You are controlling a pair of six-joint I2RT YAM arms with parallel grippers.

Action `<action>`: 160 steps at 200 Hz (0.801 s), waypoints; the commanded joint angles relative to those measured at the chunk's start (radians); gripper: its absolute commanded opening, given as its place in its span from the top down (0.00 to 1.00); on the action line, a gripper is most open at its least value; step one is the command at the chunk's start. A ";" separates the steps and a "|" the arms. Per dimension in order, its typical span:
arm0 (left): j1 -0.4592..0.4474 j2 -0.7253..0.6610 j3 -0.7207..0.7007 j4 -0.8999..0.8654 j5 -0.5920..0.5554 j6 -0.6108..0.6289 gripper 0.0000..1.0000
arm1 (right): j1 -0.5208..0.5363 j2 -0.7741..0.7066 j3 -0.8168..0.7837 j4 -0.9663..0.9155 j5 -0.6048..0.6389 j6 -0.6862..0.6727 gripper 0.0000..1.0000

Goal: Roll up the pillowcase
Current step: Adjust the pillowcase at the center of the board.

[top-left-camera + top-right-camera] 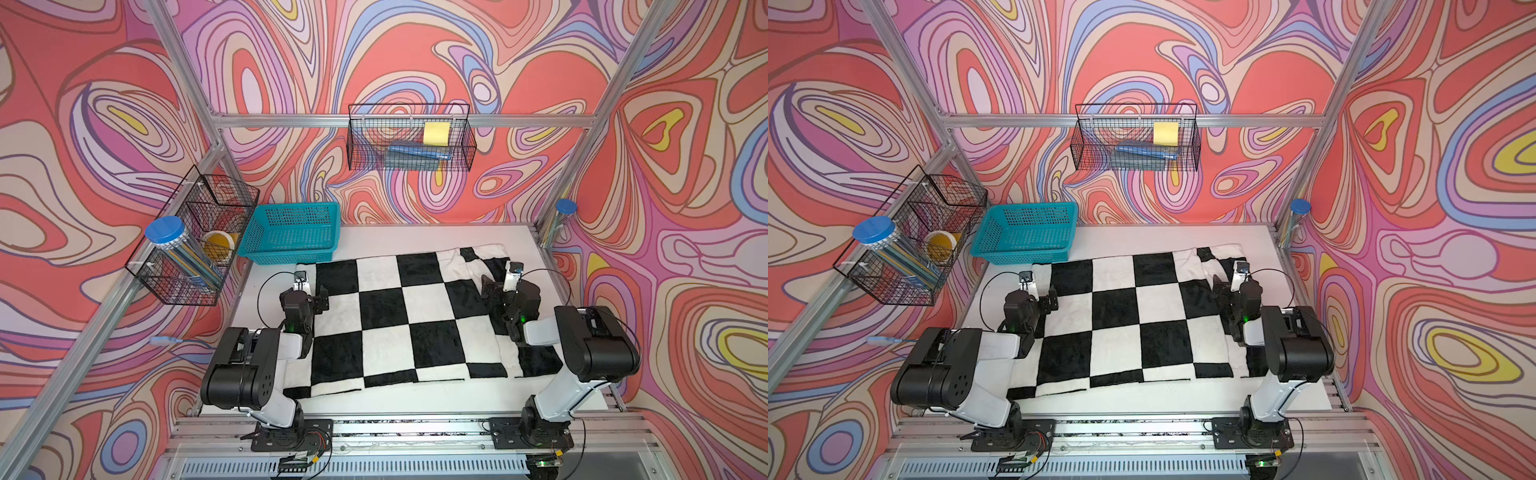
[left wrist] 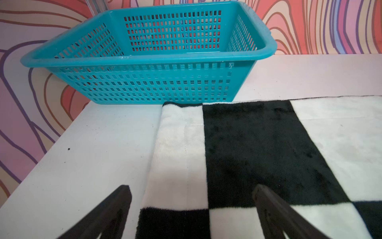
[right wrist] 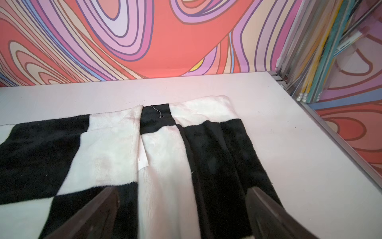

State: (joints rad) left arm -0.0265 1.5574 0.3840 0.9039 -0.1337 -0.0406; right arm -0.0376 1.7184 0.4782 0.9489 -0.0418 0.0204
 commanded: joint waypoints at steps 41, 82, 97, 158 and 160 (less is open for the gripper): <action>0.003 -0.019 -0.011 -0.013 0.005 0.012 0.01 | 0.007 -0.018 -0.004 -0.004 0.000 0.007 0.02; 0.002 -0.020 -0.014 -0.010 0.005 0.012 0.01 | 0.007 -0.020 -0.005 -0.006 -0.001 0.008 0.02; 0.004 -0.020 -0.013 -0.010 0.005 0.012 0.01 | 0.007 -0.021 -0.005 -0.006 0.000 0.007 0.02; 0.004 -0.024 -0.014 -0.012 0.009 0.019 0.01 | 0.009 -0.034 0.007 -0.034 0.042 0.016 0.02; 0.004 -0.027 -0.016 -0.007 0.009 0.019 0.01 | 0.010 -0.037 0.012 -0.047 0.051 0.020 0.02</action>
State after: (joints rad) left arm -0.0265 1.5574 0.3840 0.9039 -0.1333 -0.0399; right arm -0.0376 1.7180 0.4782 0.9451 -0.0414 0.0208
